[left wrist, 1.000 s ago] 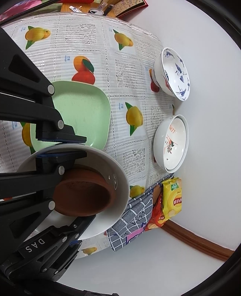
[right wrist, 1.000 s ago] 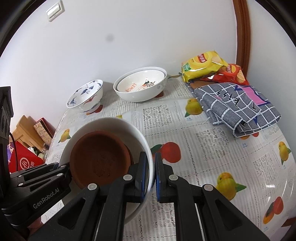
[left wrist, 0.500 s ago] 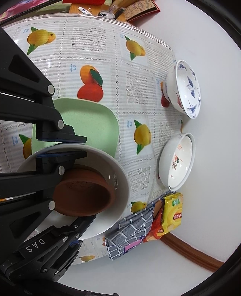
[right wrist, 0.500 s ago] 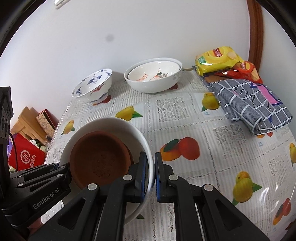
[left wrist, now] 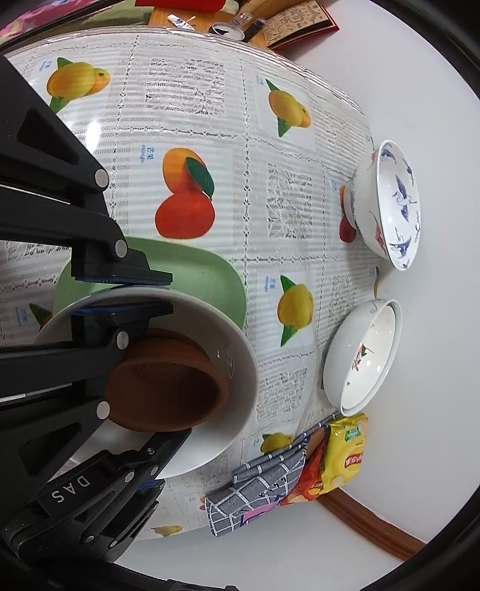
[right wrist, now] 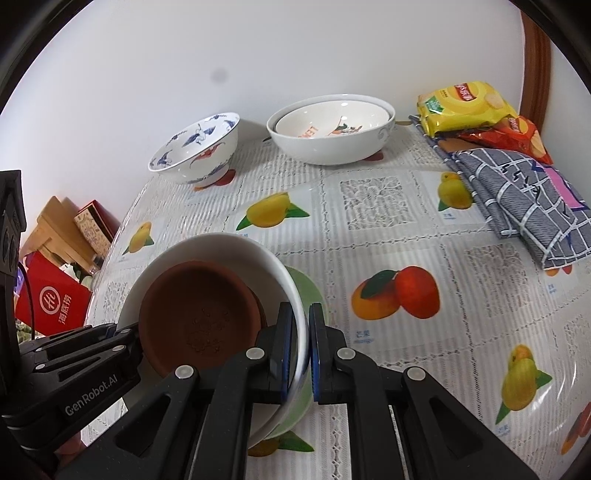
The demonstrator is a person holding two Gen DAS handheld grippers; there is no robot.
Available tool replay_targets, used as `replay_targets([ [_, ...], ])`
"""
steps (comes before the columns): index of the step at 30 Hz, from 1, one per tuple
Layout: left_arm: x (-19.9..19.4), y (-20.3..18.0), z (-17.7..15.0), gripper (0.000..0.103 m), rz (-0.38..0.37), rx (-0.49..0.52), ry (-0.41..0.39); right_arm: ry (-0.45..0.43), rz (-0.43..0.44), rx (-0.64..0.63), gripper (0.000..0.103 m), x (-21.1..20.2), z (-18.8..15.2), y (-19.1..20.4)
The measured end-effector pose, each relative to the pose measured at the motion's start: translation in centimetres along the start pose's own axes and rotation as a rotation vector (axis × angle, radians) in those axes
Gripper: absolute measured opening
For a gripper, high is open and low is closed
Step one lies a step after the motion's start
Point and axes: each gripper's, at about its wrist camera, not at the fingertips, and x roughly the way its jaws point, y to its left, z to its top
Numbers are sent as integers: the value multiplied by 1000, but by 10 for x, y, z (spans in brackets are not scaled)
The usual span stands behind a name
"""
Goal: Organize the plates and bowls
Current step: 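Carry the white bowl with both tools over the green plate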
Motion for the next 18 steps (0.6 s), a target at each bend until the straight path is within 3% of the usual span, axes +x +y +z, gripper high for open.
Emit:
replay_targets([
  [18,24,11,0,9,5,-7,25,42,7,-17,9,32,-8,1],
])
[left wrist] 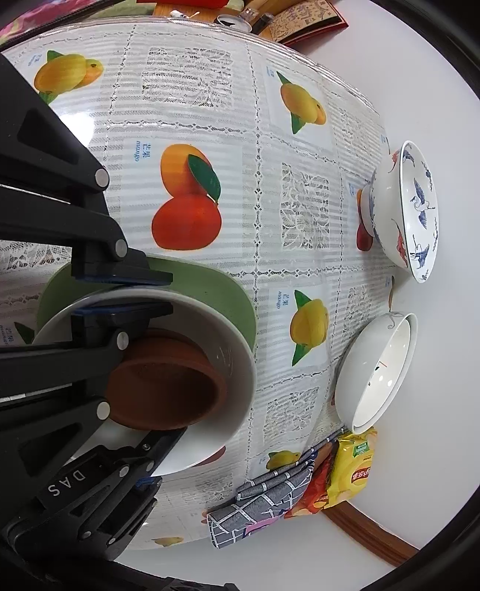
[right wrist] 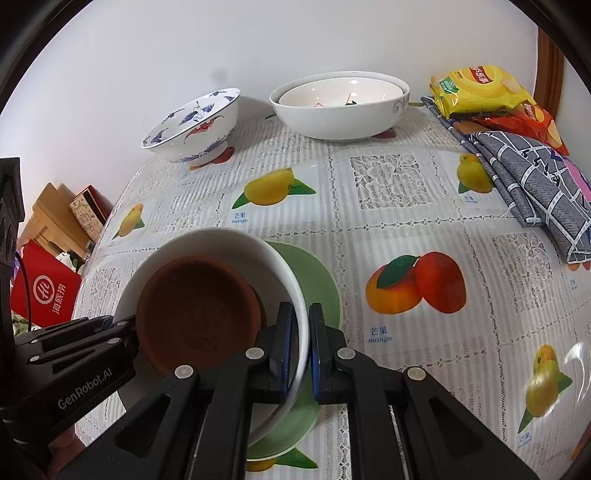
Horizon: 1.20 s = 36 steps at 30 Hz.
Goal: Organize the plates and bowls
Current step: 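Carry the white bowl with both tools over the green plate, then lower the white bowl onto the green plate and open both tools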
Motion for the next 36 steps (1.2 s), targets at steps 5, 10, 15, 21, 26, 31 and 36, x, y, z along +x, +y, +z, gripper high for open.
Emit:
replay_targets([
  [5,0,0,-1,10,-3,11,-6,-7,-4,-12,9,0,0,1],
  [10,0,1,0,11,-9,8,-3,-10,-6,-19,9,-1,-1,2],
  [15,0,3,-1,12,-19,5,2,-9,-23,-33,9,-1,0,3],
  [21,0,3,-2,12,-20,5,2,-7,-33,-44,11,-1,1,3],
  [26,0,3,-2,14,-18,4,4,-8,-40,-49,13,-1,0,3],
  [31,0,4,-2,16,-15,-1,10,-4,-44,-56,14,-2,1,4],
  [36,-3,2,-2,18,-10,9,5,-1,-33,-57,15,-4,0,4],
])
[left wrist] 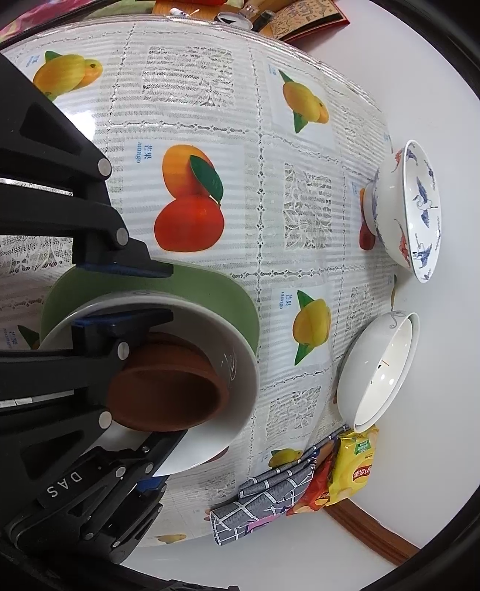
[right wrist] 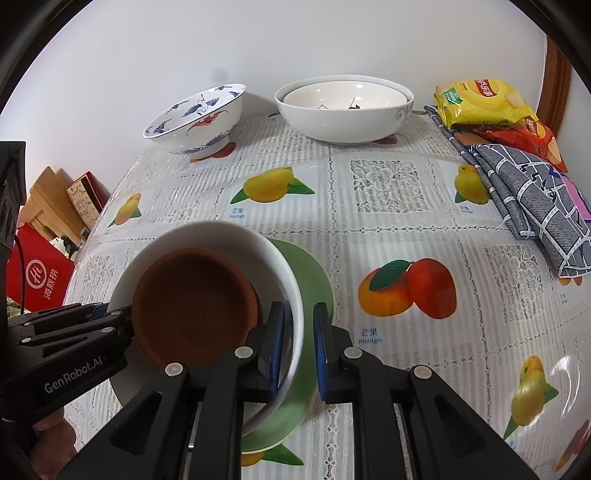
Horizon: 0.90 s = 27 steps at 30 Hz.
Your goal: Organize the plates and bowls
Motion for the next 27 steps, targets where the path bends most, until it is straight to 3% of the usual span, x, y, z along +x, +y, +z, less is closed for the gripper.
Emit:
replay_targets([
  [10,-16,-4,-5,27,10,3,-24,-31,-21,-10,21,-19,-4,1],
  [15,-32,-6,-10,39,32,7,-58,-42,-20,-7,21,-31,-7,0],
  [21,-56,-10,-24,44,87,22,-98,-57,-13,10,28,-56,-16,-4],
  [27,-88,-20,-50,50,99,28,-149,-95,-61,17,38,-95,-38,-9],
])
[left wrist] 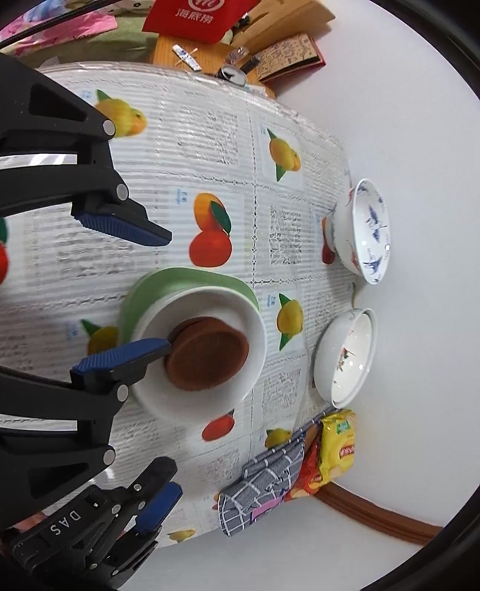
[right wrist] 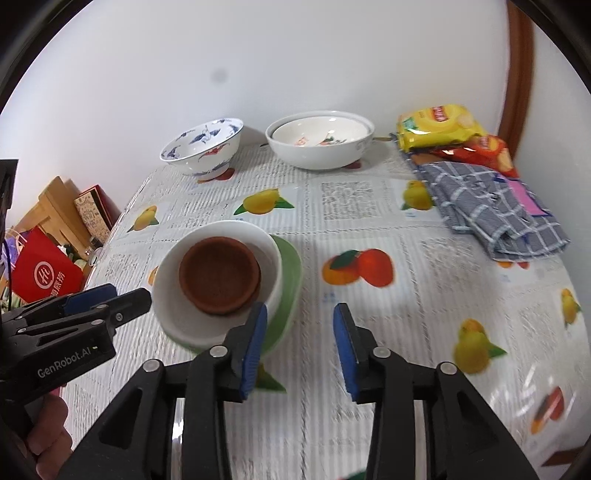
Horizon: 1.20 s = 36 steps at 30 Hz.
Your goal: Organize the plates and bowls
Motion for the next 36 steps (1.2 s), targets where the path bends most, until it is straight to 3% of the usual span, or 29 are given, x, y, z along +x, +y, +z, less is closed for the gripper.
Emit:
replay_targets([
  [8,-56,-30,-39,69,19,30,-101,-3,-111,9,39,-54,-39,-20],
  [12,-78,-46,-56,78,72,67,-158,-44,-138,15,77,-85,-60,-29],
  [15,-94,-56,-68,79,93,86,-189,-73,-141,24,82,-105,-71,-36],
  [19,-114,-66,-83,89,81,87,-215,-112,-173,31,91,-133,-83,-44],
  [25,-137,-81,-101,98,92,108,-257,-152,-180,80,93,-168,-96,-59],
  [36,-152,-93,-112,99,89,114,-271,-169,-205,86,94,-188,-108,-66],
])
